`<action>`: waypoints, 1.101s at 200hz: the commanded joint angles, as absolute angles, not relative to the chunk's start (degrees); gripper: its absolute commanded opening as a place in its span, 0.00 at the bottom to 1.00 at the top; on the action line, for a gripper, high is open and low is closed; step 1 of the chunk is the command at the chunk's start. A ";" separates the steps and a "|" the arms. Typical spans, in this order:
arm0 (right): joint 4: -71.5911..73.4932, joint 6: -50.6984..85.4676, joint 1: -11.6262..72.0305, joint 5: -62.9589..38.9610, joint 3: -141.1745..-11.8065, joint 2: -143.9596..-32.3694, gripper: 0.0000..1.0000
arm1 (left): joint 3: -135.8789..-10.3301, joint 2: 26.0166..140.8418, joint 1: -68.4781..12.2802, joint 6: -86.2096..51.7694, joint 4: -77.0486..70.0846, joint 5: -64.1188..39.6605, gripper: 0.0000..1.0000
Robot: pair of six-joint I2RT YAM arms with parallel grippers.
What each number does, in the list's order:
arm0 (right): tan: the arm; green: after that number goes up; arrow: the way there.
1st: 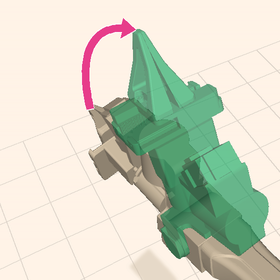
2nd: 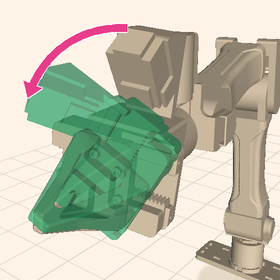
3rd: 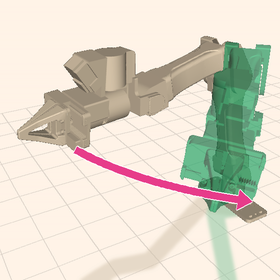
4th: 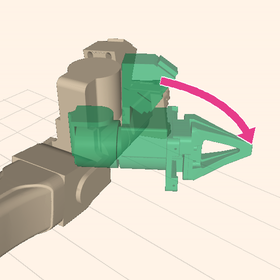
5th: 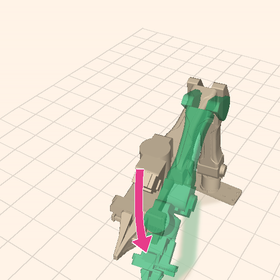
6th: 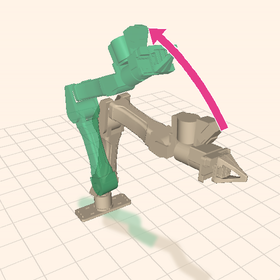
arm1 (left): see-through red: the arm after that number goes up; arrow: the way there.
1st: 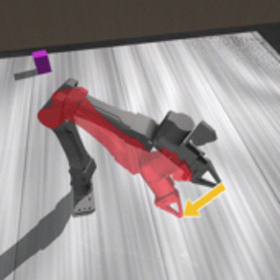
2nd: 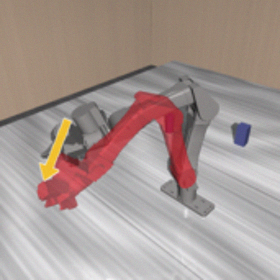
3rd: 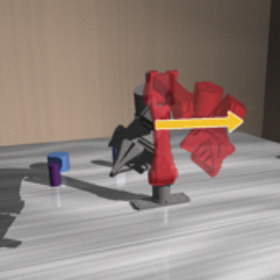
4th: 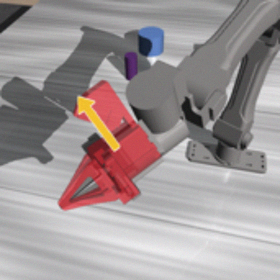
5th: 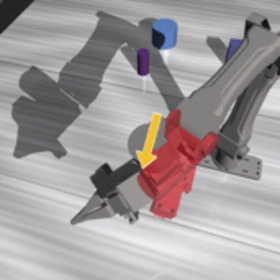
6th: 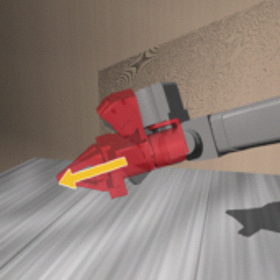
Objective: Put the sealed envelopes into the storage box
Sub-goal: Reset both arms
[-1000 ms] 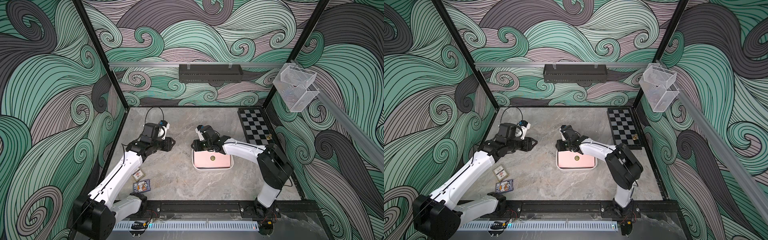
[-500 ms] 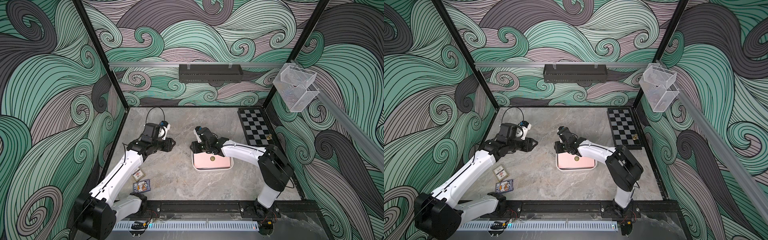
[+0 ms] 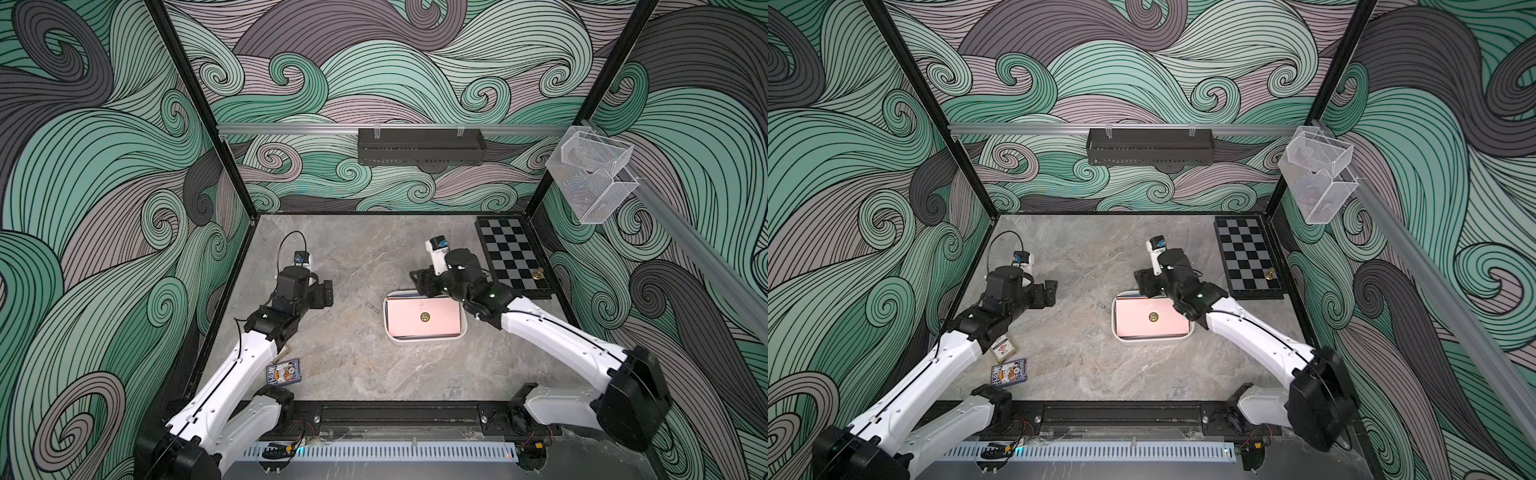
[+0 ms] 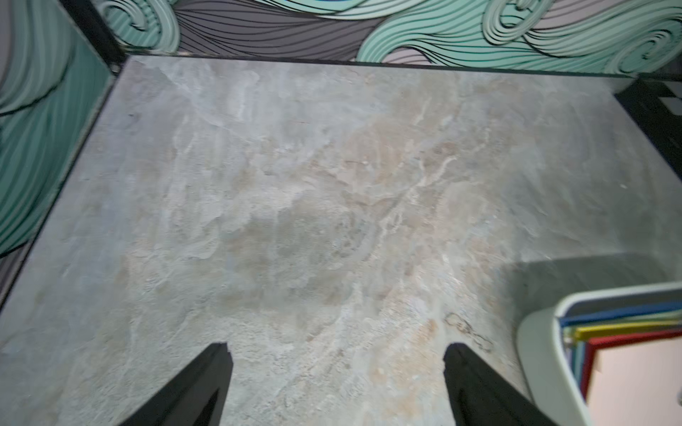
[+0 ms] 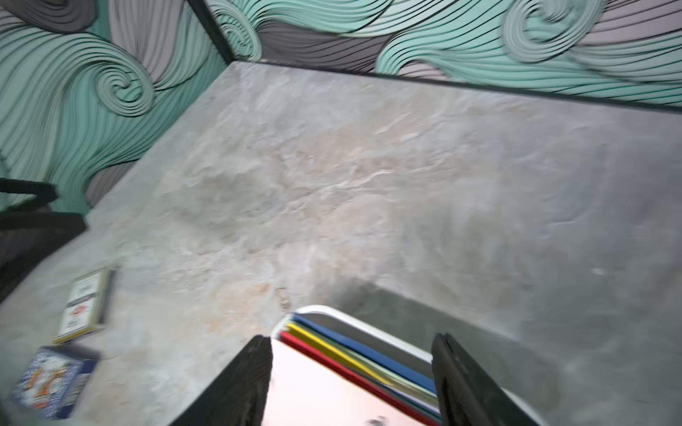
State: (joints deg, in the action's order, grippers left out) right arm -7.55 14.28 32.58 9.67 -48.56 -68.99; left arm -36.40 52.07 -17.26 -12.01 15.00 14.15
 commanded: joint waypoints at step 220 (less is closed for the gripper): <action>54.50 -0.11 1.80 7.65 -21.21 -89.36 0.98 | -27.07 88.33 0.31 -2.35 -40.05 0.20 0.94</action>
State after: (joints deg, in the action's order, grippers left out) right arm 52.58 0.54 1.63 10.31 -18.59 -89.49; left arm -24.08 88.36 -1.43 -0.58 -38.85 6.57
